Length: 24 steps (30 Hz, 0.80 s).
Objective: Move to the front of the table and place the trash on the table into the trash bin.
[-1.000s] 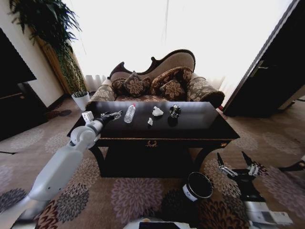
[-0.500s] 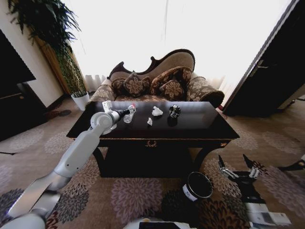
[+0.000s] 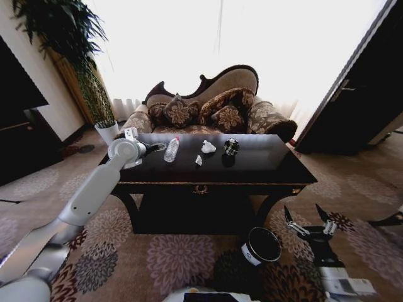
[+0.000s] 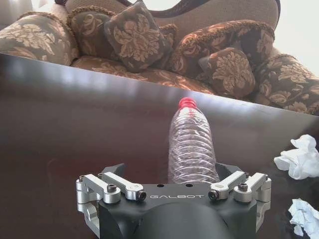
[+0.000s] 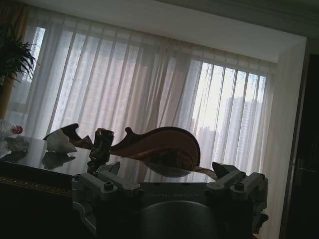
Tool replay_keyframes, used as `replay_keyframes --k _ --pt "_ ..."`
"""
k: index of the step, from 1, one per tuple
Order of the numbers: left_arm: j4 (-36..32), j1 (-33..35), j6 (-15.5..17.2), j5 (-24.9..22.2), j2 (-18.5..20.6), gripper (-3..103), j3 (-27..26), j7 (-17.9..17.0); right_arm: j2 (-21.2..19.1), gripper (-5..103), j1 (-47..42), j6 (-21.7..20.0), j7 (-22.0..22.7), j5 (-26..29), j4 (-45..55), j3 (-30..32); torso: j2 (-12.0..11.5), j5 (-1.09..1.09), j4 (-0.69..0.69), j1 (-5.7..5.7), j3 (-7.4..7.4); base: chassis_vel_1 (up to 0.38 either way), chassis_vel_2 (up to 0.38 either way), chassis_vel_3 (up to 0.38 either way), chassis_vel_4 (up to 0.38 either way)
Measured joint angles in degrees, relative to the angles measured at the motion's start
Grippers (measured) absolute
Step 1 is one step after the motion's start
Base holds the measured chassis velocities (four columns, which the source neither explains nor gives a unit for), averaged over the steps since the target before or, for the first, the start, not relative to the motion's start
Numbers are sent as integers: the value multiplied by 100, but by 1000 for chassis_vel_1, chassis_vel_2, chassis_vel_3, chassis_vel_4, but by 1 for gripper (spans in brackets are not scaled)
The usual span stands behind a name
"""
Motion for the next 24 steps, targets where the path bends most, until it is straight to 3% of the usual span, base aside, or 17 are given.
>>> replay_keyframes --k 5,20,24 --pt "239 -81 -1 480 -311 100 80 447 -4 100 -30 31 -1 29 -27 44 0 2 -2 1 0 0 0 0 0" --pt "318 122 -19 459 -253 103 144 346 -17 100 50 61 -9 22 -121 -4 0 1 1 1 0 0 0 0 0" --pt "358 95 -23 456 -274 94 151 363 -14 100 48 61 -14 14 -122 -11 0 1 1 1 0 0 0 0 0"
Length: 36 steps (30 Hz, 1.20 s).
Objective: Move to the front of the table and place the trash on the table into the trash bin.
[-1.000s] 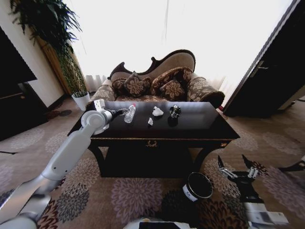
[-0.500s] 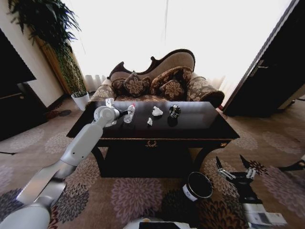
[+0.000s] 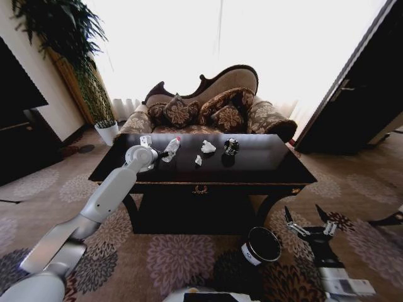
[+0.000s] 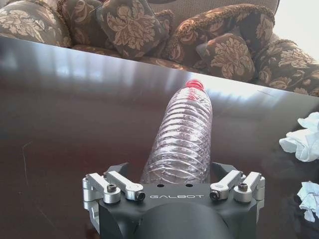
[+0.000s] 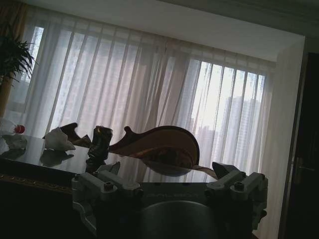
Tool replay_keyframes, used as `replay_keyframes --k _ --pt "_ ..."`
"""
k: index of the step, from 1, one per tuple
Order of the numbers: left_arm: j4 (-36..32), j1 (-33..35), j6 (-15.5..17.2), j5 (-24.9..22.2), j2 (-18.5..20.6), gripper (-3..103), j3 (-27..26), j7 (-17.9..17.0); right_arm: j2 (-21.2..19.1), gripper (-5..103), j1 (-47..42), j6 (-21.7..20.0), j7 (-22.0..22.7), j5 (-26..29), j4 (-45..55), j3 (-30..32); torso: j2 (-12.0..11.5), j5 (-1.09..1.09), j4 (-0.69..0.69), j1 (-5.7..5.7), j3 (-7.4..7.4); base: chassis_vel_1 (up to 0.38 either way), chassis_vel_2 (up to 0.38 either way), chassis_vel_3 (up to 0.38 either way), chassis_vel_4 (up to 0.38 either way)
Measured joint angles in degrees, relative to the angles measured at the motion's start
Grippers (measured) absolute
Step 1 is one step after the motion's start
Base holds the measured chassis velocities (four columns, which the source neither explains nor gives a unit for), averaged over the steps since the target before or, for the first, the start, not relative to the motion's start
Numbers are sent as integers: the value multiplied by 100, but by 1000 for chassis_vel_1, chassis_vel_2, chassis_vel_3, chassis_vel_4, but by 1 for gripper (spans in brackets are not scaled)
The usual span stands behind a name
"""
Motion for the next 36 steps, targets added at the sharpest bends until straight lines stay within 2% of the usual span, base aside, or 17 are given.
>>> replay_keyframes --k 1,5,7,10,16,19,21,23,24,25,27,29,30,33,34,35,36 --pt "0 0 0 0 0 94 0 0 0 100 0 0 0 0 0 0 0 0 0 0 0 0 0 0 0" --pt "2 -13 -3 44 -12 73 5 18 -7 100 -5 2 -1 7 2 9 0 0 0 0 0 0 0 0 0" --pt "1 -13 -4 47 -12 73 5 19 -7 100 -6 2 -1 7 2 10 0 0 -1 0 0 0 0 0 0" --pt "-20 5 -8 97 1 56 2 42 -8 100 1 6 -8 7 0 9 0 0 0 0 0 0 0 0 0" --pt "-102 61 -15 154 58 46 -21 96 -12 100 16 7 -11 7 -11 3 0 0 -1 0 0 0 0 0 0" --pt "-254 131 -16 213 152 36 -37 136 -13 100 29 7 -12 7 -18 -7 0 0 -1 0 0 0 0 0 0" --pt "-278 142 -15 233 166 36 -39 150 -13 100 30 7 -12 7 -19 -9 0 0 0 0 0 0 0 0 0" --pt "-545 264 -135 494 325 34 -61 446 -12 100 46 7 -10 5 -32 -18 0 -1 -1 0 0 0 0 0 0" --pt "-545 264 -135 494 325 34 -61 446 -12 100 46 7 -10 5 -32 -18 0 -1 -1 0 0 0 0 0 0" --pt "-666 320 -235 591 399 34 -75 613 -12 100 52 7 -8 6 -37 -20 0 0 -1 0 0 0 0 0 0" --pt "-1260 576 -641 834 730 34 -131 1278 -20 100 68 13 -3 16 -54 -29 -1 -1 0 0 0 0 0 0 0" --pt "-1481 669 -770 875 845 34 -148 1487 -25 100 77 15 -1 21 -60 -33 0 0 0 0 0 0 0 0 0" --pt "-1711 774 -916 932 969 34 -168 1737 -28 100 82 18 -1 24 -67 -36 0 0 0 0 0 0 0 0 0" --pt "-2512 1272 -1746 1354 1497 34 -248 3124 -44 100 113 28 -1 39 -90 -72 0 0 0 -1 -1 0 0 0 0" --pt "-2512 1272 -1746 1354 1497 34 -248 3124 -44 100 113 28 -1 39 -90 -72 0 0 0 -1 -1 0 0 0 0" --pt "-2631 1385 -1896 1438 1589 34 -278 3386 -48 100 118 29 -3 40 -93 -77 0 0 0 0 -1 0 0 0 0" --pt "-2901 1702 -2165 1599 1823 34 -397 4028 -66 100 131 44 -14 47 -110 -81 0 0 1 0 0 0 0 0 0"
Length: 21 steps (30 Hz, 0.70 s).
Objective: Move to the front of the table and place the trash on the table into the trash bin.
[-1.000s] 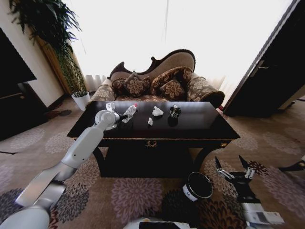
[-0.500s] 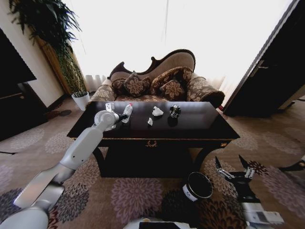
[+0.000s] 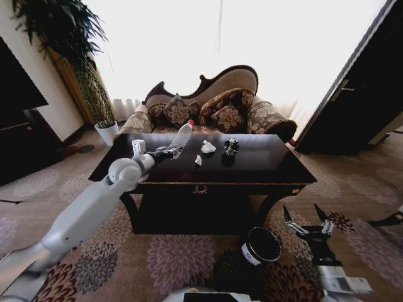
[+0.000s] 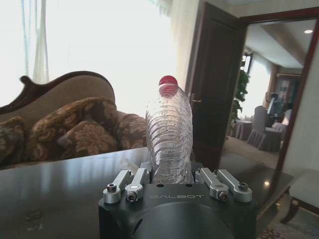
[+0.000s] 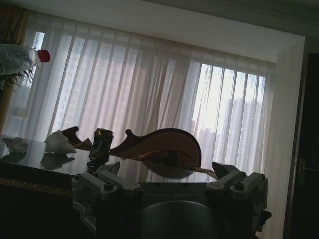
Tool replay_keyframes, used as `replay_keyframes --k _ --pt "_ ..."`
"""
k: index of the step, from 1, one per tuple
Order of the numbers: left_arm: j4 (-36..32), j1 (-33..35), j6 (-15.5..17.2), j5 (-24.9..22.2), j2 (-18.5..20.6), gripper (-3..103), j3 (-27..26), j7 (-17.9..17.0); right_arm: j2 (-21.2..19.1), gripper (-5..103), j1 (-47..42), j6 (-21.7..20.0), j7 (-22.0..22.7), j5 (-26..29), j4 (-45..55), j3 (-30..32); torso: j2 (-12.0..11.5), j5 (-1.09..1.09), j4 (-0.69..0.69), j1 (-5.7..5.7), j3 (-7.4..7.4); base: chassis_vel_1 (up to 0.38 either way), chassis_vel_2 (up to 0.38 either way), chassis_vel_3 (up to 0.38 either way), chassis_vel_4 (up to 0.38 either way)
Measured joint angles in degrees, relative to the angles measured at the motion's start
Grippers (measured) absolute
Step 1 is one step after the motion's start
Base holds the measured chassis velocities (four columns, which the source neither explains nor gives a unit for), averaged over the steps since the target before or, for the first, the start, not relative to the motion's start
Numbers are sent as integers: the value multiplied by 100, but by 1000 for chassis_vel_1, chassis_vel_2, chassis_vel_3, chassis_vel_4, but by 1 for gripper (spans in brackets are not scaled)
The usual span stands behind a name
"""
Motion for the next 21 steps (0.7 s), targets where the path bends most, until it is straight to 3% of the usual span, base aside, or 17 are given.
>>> replay_keyframes --k 2,3,5,7,8,11,16,21 --pt "-235 392 -187 111 214 34 -175 937 -23 100 15 21 -21 0 -39 -1 0 0 1 0 0 0 0 0 0" --pt "-235 392 -187 111 214 34 -175 937 -23 100 15 21 -21 0 -39 -1 0 0 1 0 0 0 0 0 0" --pt "-339 764 -271 262 335 34 -411 1810 -46 100 29 29 -26 2 -62 1 0 -1 -1 0 -1 0 0 0 0" --pt "-363 1052 -282 431 380 34 -640 2466 -63 100 41 30 -27 35 -61 2 0 -1 -1 0 0 0 0 0 0" --pt "-363 1052 -282 431 380 34 -640 2466 -63 100 41 30 -27 35 -61 2 0 -1 -1 0 0 0 0 0 0" --pt "-375 1376 -287 709 427 34 -978 3183 -102 100 64 26 -23 156 -48 4 0 0 0 0 0 0 0 0 0" --pt "-301 1477 -279 949 415 34 -1200 3589 -147 100 66 46 -19 201 -80 34 0 0 -1 0 0 0 0 0 0" --pt "-245 1424 -269 981 418 34 -1229 3667 -179 100 79 204 -17 -192 -98 113 0 1 -1 0 1 0 0 0 0"
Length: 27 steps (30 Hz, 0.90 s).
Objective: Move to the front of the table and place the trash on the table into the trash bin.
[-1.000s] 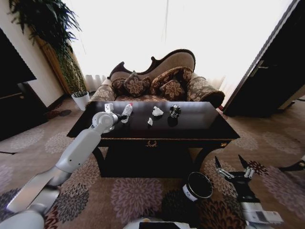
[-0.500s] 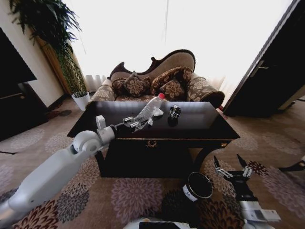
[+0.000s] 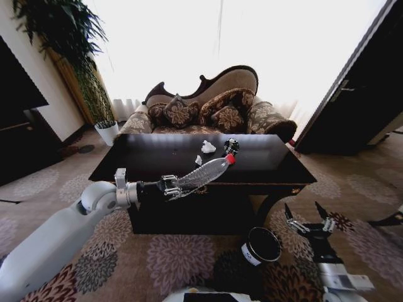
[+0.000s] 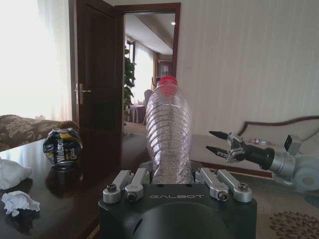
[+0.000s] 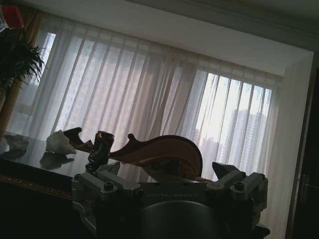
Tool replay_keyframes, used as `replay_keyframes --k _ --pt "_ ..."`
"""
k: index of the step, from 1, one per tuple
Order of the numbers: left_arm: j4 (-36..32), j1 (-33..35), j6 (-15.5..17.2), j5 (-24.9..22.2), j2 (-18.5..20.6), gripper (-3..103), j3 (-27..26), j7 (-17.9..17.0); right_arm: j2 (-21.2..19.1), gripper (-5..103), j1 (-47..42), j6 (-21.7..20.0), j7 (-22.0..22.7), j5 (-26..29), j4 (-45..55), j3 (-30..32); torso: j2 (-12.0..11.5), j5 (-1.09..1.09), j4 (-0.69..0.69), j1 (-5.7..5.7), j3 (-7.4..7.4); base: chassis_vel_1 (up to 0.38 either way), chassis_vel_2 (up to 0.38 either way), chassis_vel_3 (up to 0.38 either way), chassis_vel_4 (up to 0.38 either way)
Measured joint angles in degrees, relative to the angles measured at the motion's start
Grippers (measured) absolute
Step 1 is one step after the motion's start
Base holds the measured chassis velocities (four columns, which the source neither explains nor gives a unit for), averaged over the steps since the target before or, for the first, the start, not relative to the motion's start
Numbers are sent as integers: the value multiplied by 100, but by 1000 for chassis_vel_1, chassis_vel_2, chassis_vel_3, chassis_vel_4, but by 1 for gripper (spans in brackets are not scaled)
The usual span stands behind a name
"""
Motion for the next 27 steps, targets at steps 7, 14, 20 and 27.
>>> replay_keyframes --k 7,14,20,27 --pt "50 -77 37 -53 -49 34 174 -67 -124 100 42 433 -18 -1275 182 208 0 -1 0 0 0 0 0 0 0" --pt "69 -179 58 -9 -148 34 383 -103 -272 100 -8 390 -254 -635 322 -84 0 0 0 0 0 0 0 0 0" --pt "116 -219 75 76 -173 34 514 -98 -435 100 -63 457 -694 33 456 -198 0 0 0 1 0 0 0 0 0" --pt "124 -422 85 91 -218 34 653 -69 -760 100 -289 23 -1092 2074 683 -870 0 -1 1 0 0 0 0 0 0"
